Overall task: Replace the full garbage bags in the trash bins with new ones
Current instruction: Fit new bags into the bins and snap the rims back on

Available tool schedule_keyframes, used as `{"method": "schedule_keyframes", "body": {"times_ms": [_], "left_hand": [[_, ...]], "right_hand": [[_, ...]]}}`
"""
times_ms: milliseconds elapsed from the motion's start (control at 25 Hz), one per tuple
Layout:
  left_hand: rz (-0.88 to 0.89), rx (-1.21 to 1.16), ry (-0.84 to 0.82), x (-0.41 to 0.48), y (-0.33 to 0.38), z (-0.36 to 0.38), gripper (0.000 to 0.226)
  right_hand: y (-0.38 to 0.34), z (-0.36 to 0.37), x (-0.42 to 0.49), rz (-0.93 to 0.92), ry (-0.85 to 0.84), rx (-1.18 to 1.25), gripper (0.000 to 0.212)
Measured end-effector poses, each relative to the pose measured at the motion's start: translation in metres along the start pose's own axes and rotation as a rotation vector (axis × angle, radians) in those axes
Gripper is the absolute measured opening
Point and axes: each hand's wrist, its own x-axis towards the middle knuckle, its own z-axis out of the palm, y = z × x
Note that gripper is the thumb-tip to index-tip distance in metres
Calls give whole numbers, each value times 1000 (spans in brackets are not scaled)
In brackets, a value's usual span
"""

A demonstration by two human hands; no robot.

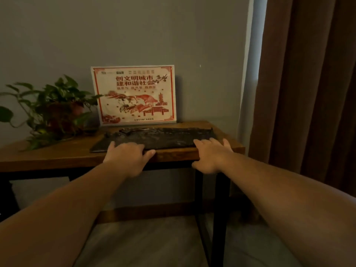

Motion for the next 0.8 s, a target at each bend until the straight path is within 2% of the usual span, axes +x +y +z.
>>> {"method": "schedule_keyframes", "body": {"times_ms": [40,200,280,360,400,480,560,600,640,720,760,800], "left_hand": [[18,3,-3,-1,-2,0,77],[70,-10,22,-4,-5,-15,41],[82,-29,81,-13,-4,-20,20],[91,-105,195,-27,3,-23,10],[116,-138,265,-37,9,-24,10],[187,-190,376,-64,29,-30,18],[223,-245,359,-97,60,-41,47],[235,-262,335,-115,76,-43,67],[262,-294,328,-133,91,-43,77],[285,-530,317,-171,119,-38,63],[268,-684,318,-191,132,-32,53],[226,-827,298,-213,143,-27,45]], "right_hand": [[0,2,0,-8,2,9,85],[0,5,-15,-67,288,-141,49],[2,-3,-26,-73,358,-173,36],[5,-12,-38,-85,407,-149,27],[8,-16,-46,-94,427,-79,27],[17,-25,-75,-123,463,225,27],[23,-23,-120,-205,471,483,23],[24,-16,-148,-241,472,548,20],[27,-3,-177,-263,477,600,18],[34,19,-235,-310,507,806,20],[43,29,-260,-313,552,1001,28],[58,41,-278,-242,656,1234,33]]}}
